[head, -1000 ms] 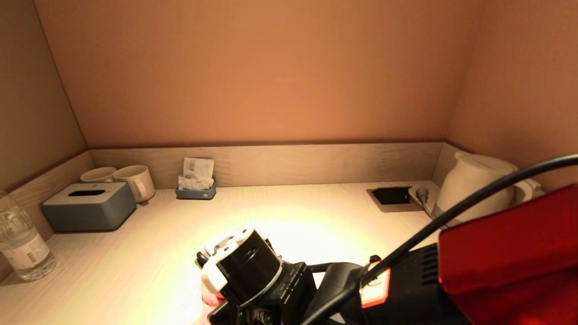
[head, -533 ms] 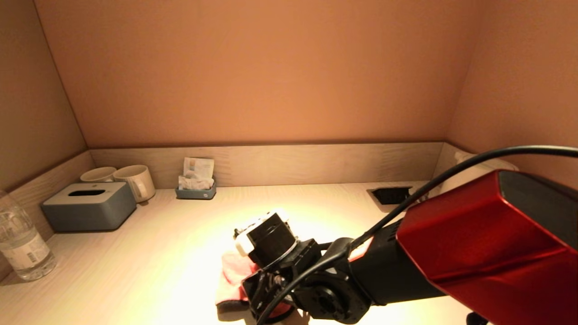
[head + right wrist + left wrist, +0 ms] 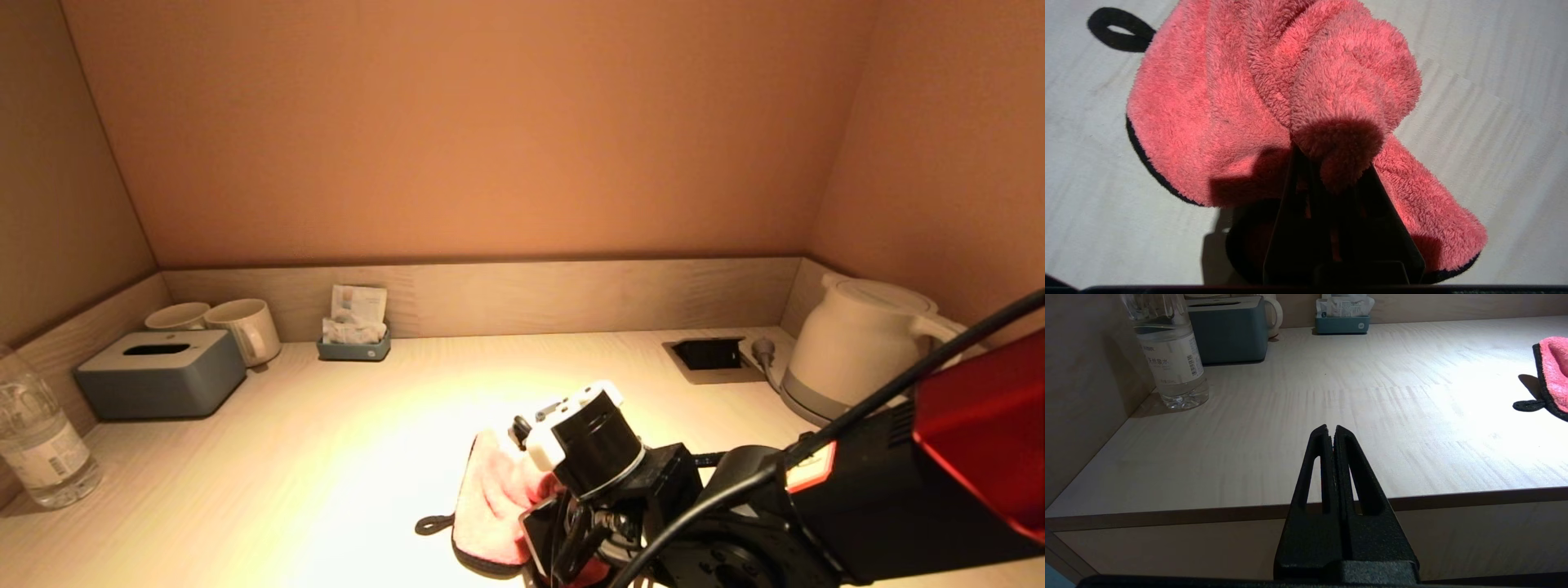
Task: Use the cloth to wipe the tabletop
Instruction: Sweep the stains on the table
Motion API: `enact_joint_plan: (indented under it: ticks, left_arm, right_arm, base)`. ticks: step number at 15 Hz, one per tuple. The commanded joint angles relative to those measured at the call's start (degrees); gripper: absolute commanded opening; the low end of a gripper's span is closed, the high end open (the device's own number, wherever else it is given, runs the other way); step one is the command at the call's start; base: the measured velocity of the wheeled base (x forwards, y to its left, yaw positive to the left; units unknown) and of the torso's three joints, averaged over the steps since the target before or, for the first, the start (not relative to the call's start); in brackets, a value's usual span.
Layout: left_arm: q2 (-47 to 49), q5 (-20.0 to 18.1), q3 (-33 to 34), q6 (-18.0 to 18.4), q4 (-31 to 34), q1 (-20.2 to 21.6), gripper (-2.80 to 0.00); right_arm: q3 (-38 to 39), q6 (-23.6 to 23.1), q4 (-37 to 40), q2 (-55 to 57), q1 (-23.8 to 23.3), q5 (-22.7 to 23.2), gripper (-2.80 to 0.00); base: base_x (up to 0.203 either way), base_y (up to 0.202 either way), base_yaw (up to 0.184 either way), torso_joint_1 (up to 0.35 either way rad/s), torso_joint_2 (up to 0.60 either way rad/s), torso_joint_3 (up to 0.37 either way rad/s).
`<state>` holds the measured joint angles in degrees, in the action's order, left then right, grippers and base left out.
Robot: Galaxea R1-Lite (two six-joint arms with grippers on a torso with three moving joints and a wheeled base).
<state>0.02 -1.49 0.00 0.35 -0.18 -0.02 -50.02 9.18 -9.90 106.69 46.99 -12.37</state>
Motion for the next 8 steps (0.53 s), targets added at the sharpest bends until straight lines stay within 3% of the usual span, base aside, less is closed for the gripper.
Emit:
enact_joint_plan:
  ticks: [1,8]
  left_arm:
    - [0.0,0.0,0.0,0.1,0.0,0.0,-2.8]
    - [0.1,0.0,0.0,0.0,0.0,0.0,-2.8]
  right_arm:
    - [0.3,0.1,-0.4,-1.4,1.9,0.1,-2.8]
    - [-9.1,0.1,-0.4,10.3,14.1,0.0,-2.8]
  base:
    - [0.0,0.0,0.0,0.0,0.0,0.0]
    - [0.0,0.0,0.0,0.0,0.0,0.0]
